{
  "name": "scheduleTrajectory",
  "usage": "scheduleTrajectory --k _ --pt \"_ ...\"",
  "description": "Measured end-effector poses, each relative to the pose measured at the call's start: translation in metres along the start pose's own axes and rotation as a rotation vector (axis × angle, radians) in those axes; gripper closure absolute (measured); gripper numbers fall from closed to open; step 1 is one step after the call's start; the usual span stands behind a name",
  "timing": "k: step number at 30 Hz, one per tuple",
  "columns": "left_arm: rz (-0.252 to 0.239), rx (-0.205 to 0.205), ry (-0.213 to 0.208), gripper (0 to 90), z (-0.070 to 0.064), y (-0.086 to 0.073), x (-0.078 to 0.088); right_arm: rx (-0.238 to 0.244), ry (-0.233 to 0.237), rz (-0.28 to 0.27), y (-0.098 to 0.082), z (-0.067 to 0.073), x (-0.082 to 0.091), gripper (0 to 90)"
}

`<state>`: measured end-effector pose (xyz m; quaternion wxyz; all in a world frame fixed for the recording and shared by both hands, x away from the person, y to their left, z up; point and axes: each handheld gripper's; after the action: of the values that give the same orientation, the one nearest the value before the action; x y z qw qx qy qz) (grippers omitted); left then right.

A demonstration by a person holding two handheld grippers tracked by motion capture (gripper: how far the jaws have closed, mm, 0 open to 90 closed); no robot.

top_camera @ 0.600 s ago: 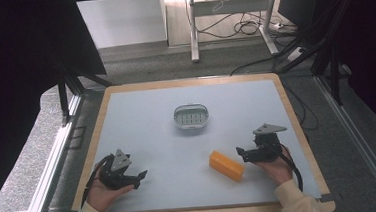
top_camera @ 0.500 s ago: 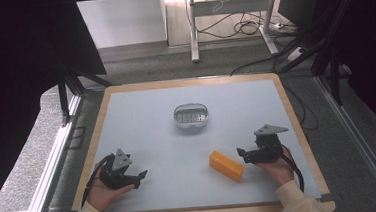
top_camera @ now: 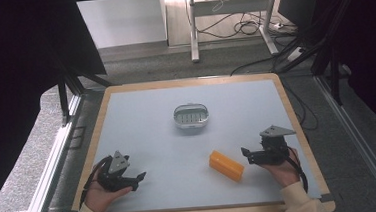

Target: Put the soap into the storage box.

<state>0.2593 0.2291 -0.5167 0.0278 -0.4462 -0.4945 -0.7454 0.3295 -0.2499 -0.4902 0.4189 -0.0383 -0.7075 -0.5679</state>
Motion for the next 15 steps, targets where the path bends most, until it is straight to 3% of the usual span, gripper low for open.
scheduleTrajectory --k 5,9,15 --pt "0.011 0.003 0.002 17.4 0.0 0.0 -0.001 -0.003 0.03 0.019 -0.001 -0.001 -0.002 7.1" --pt "0.012 0.006 -0.004 17.3 -0.002 0.0 -0.002 0.014 0.037 0.004 0.001 0.002 0.005 8.2" --pt "0.011 0.006 -0.003 17.3 -0.003 0.0 -0.002 -0.005 0.07 -0.019 0.004 0.002 0.014 11.0"
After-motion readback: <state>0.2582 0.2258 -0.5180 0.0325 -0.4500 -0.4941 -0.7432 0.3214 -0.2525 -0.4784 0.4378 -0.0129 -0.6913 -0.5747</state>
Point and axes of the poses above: each handheld gripper's, and its own axes: x roughly backward along the jaws, y roughly out of its top, z roughly to its left
